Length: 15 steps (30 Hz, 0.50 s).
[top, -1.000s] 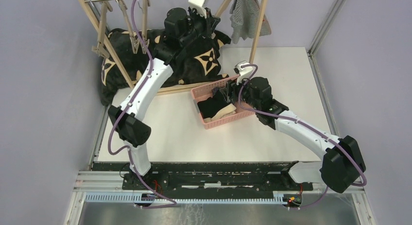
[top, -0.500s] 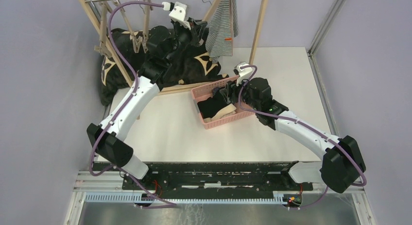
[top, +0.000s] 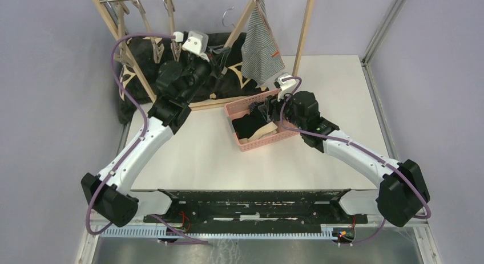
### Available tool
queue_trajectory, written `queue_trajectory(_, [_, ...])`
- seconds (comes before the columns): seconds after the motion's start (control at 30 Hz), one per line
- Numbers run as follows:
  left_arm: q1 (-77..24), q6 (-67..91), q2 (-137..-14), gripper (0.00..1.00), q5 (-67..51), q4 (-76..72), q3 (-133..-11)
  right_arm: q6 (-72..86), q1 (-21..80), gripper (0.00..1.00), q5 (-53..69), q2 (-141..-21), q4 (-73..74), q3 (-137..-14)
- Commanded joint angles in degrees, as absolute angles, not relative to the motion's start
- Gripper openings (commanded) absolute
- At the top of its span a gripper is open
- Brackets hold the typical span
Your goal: Remove the underwear clipped to the hanger
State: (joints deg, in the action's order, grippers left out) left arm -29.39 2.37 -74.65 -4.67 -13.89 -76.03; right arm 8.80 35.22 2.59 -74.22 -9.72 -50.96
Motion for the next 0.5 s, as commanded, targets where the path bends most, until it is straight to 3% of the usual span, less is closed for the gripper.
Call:
queue_trajectory(0.0, [-29.55,0.59,-64.85,0.03,-4.35,-19.86,-71.21,7.49,35.16,0.65,0.82,-71.28,-9.72,-54.03])
queue_trajectory(0.23, [-29.55,0.8,-49.24,0.03,-5.67,-19.58,-58.94,4.2,35.16,0.71,0.2,-67.26,-0.21,-60.51])
queue_trajectory(0.47, [-29.55,2.02,-34.81,0.03,-11.55,-14.57,-50.11,0.29,34.99,0.83,6.2,-61.16,12.12,-69.01])
